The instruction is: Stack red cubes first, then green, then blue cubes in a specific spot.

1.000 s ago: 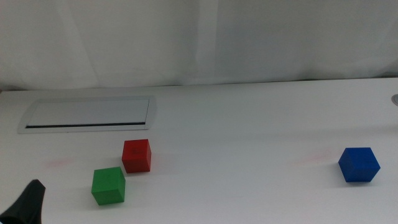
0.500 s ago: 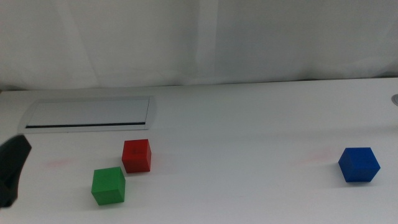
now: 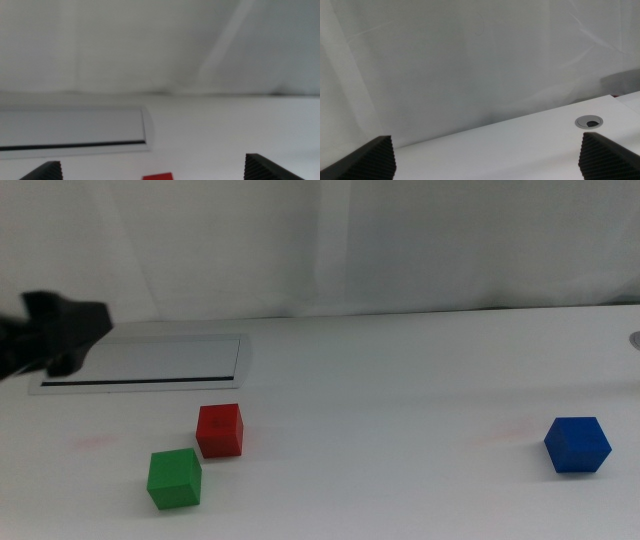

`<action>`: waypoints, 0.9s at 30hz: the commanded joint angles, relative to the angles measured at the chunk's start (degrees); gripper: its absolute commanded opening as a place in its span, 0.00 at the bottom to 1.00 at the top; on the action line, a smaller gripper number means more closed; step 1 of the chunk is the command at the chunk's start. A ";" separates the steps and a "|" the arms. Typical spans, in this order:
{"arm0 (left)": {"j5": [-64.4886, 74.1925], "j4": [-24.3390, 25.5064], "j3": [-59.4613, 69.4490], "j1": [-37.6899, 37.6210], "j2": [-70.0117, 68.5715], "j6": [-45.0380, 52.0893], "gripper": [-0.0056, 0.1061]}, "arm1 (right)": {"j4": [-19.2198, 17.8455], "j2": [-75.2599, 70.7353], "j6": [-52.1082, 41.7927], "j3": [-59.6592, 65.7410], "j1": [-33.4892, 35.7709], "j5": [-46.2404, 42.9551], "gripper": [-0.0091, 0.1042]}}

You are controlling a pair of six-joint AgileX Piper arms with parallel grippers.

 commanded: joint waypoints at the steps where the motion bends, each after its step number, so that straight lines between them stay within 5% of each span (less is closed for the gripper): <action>1: 3.30 -0.63 -4.44 -1.33 5.31 -1.12 0.86 | -0.28 -0.18 -0.19 0.19 -0.31 -0.27 0.99; 10: 7.74 1.14 -17.06 -8.92 21.79 -4.67 0.86 | -0.28 -0.18 -0.19 0.19 -0.31 -0.27 0.99; 20: 13.42 30.66 -19.64 -21.88 32.46 -35.67 0.86 | -0.28 -0.18 -0.19 0.19 -0.31 -0.27 0.99; 27: 14.02 34.02 -19.64 -24.08 38.88 -43.90 0.86 | -0.28 -0.18 -0.19 0.19 -0.31 -0.01 0.99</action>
